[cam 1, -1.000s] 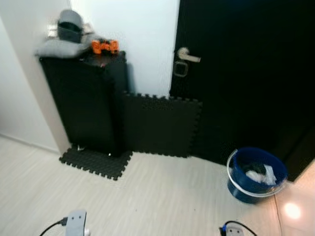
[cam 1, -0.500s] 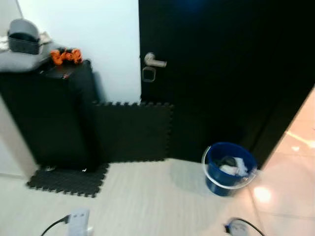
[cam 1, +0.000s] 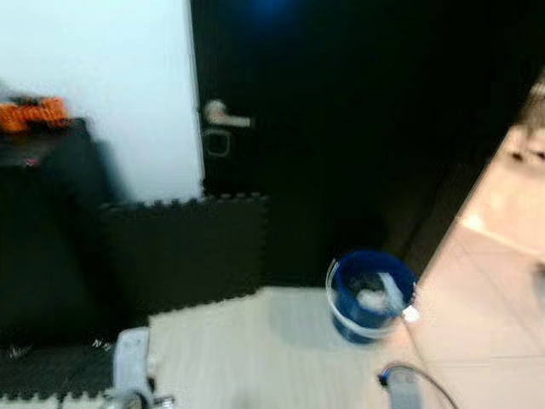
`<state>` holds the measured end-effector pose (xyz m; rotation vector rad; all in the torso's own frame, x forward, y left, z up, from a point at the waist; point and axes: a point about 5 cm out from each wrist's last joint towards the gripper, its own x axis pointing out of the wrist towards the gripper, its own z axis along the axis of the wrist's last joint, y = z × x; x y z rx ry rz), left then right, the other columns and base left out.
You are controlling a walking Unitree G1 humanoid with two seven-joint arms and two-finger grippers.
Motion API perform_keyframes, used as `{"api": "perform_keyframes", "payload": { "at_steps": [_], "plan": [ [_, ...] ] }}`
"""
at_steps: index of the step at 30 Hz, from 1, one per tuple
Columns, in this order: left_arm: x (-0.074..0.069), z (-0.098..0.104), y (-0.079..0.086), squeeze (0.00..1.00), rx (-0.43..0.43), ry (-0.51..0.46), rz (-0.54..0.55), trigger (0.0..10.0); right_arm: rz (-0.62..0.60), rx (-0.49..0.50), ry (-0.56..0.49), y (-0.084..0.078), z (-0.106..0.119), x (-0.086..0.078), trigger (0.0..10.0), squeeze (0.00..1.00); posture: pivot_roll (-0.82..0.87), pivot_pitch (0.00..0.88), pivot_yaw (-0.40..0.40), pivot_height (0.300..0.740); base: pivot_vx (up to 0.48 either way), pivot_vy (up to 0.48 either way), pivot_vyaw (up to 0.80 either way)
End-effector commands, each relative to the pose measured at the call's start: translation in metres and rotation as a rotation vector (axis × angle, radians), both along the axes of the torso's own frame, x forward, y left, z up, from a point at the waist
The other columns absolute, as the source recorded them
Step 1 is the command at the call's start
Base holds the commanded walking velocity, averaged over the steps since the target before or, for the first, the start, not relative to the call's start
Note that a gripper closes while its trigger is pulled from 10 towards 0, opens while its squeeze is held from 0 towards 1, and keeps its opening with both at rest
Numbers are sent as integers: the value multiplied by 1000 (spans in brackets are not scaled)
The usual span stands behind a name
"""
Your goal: Clean up the room
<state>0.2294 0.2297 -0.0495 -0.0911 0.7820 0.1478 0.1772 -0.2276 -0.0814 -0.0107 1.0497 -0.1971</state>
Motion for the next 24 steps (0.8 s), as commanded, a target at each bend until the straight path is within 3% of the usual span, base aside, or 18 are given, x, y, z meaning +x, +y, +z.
{"api": "perform_keyframes", "payload": {
  "at_steps": [1, 4, 7, 11, 24],
  "plan": [
    [7, 7, 3, 0, -7, -53, -28, 10000, 18, -25, -51, -6, 9, 14, 10000, 0, -76, 12, 29, 740, 390, 0, -756],
    [16, 13, -1, 0, -15, -89, -53, 10000, 19, -26, -79, -5, 13, 23, 10000, 0, -77, 16, 30, 740, 393, 0, -756],
    [40, 29, -19, 0, -27, -176, -165, 10000, 4, -22, -151, -6, 25, 43, 10000, 0, -72, 22, 27, 740, 424, 0, -763],
    [53, 38, -30, 0, -30, -221, -229, 10000, 1, -20, -199, -4, 34, 57, 10000, 0, -74, 25, 30, 740, 438, 0, -763],
    [74, 57, -57, 0, -18, -307, -436, 10000, -12, 11, -304, 5, 51, 84, 10000, 0, -74, 27, 41, 740, 399, 0, -761]
  ]
}}
